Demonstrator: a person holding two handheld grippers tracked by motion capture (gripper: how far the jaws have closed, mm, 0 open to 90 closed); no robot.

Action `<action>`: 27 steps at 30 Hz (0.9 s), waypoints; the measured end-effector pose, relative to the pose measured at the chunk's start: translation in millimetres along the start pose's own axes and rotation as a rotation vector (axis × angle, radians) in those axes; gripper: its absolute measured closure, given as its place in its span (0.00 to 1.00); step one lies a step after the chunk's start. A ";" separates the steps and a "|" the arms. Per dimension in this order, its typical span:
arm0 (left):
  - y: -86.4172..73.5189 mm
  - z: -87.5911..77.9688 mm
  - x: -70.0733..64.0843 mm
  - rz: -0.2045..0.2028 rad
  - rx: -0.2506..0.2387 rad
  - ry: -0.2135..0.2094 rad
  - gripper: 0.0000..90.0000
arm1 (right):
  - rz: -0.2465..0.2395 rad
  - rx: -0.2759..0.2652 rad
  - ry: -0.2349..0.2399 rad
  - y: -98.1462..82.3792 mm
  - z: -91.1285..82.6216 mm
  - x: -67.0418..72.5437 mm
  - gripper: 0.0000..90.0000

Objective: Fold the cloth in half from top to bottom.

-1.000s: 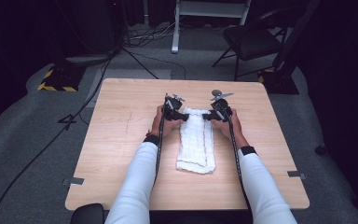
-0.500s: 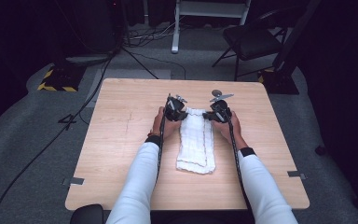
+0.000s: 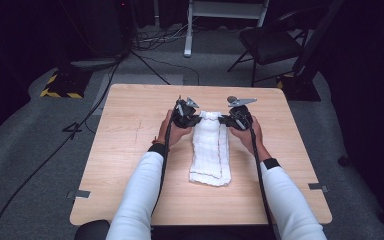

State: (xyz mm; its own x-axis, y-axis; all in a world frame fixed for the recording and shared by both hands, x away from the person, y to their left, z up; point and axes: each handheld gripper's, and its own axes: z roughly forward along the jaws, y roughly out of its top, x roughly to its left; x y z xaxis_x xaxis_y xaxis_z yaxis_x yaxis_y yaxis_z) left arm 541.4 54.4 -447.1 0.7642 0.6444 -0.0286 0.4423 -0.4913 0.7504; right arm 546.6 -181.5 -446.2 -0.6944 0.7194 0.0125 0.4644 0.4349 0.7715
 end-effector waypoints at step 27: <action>-28.8 -60.9 -53.4 0.154 -0.076 -0.132 0.93 | -0.204 -0.121 0.129 -29.5 -77.1 51.6 0.92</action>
State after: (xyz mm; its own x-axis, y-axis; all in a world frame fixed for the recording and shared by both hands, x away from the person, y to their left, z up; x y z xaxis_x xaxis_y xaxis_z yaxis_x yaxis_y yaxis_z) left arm 459.2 69.9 -426.9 0.8770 0.4805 0.0083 0.2823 -0.5292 0.8001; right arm 454.7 -199.0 -419.3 -0.8350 0.5449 -0.0763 0.2438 0.4907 0.8366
